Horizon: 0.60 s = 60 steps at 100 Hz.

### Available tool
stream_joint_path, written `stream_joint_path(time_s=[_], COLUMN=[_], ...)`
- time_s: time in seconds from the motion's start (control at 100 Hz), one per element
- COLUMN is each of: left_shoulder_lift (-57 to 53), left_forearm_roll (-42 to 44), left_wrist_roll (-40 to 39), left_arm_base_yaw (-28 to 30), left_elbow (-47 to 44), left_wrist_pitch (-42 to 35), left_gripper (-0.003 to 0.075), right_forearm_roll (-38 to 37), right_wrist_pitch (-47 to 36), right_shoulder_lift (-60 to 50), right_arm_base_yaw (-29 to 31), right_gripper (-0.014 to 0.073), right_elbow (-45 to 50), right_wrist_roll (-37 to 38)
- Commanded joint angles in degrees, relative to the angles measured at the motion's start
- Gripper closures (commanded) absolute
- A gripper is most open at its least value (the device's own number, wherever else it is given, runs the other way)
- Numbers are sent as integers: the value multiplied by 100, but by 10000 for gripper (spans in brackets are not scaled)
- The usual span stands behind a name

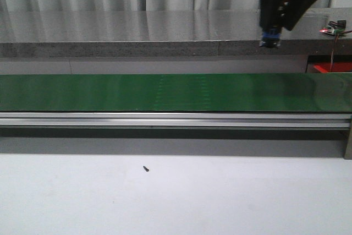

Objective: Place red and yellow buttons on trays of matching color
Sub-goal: 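Lower the right gripper, grasp the red button and lift it, then carry the red button into the red tray and release it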

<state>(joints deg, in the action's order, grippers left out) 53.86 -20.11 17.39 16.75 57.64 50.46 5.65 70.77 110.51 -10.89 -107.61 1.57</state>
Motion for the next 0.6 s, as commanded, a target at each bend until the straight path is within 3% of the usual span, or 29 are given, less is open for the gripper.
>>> stream_joint_path(time_s=[0.0, 0.28, 0.59], left_shoulder_lift=[-82, -82, -82], left_forearm_roll=[-174, -174, -174], left_wrist_roll=[-6, -6, -6], left_arm_base_yaw=[-14, -14, -14], left_elbow=[142, 142, 142], left_wrist_pitch=[-319, -319, -319], left_gripper=[740, 740, 740], right_forearm_roll=[-65, -59, -44], right_wrist_pitch=[277, 322, 63], right_shoulder_lift=[-442, -460, -460], right_arm_base_yaw=[488, 2047, 3284], right_gripper=[473, 473, 473], right_elbow=[-158, -158, -158], right_wrist_roll=[0, 0, 0])
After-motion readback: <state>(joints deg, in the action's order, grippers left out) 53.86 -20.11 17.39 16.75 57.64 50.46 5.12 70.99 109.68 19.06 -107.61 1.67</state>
